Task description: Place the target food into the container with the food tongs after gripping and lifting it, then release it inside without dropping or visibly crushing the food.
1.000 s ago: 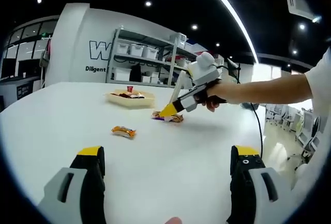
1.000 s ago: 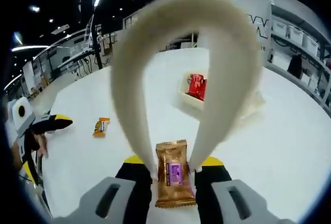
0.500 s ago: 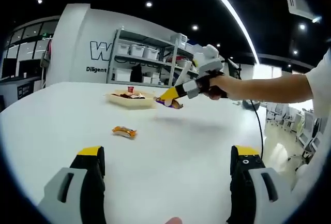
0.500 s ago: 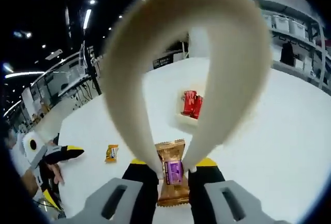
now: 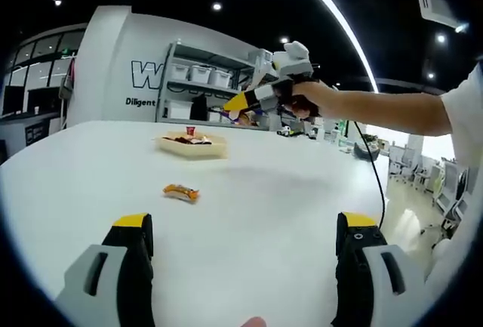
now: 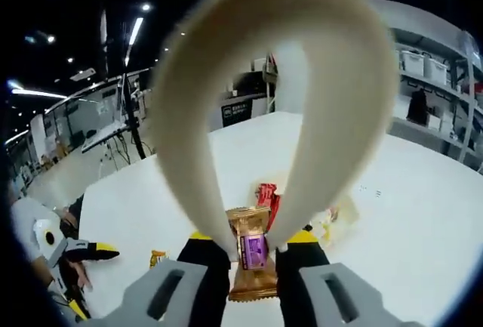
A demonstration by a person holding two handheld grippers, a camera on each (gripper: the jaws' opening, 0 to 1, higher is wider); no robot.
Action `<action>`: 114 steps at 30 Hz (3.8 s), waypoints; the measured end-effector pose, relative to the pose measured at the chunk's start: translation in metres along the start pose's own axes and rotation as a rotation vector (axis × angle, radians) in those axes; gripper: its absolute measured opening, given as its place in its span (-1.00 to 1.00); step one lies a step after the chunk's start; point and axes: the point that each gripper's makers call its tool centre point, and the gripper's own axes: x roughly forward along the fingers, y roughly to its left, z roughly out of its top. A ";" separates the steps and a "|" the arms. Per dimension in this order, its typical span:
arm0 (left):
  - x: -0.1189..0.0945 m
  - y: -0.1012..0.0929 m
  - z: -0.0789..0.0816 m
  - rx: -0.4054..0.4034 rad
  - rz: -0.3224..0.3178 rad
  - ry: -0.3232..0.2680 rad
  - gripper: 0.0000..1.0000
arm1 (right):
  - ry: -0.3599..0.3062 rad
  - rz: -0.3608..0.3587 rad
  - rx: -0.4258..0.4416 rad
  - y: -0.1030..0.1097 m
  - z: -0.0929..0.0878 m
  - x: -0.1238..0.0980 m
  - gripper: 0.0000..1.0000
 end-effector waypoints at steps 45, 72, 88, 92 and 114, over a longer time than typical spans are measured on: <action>-0.002 0.002 0.009 0.017 0.021 -0.076 0.98 | 0.145 -0.110 -0.027 -0.061 -0.032 0.107 -0.64; -0.003 0.002 0.011 0.002 0.011 -0.089 0.98 | 0.044 -0.123 0.000 -0.060 0.003 0.090 -0.61; -0.003 0.001 0.011 -0.023 0.006 -0.083 0.98 | 0.032 -0.044 0.071 -0.026 -0.012 0.043 -0.68; -0.002 0.000 0.009 -0.005 0.003 -0.072 0.98 | 0.029 -0.028 0.076 -0.020 -0.016 0.032 -0.66; -0.001 -0.001 0.004 0.017 -0.006 -0.045 0.98 | 0.034 0.076 0.102 0.041 -0.043 -0.014 -0.63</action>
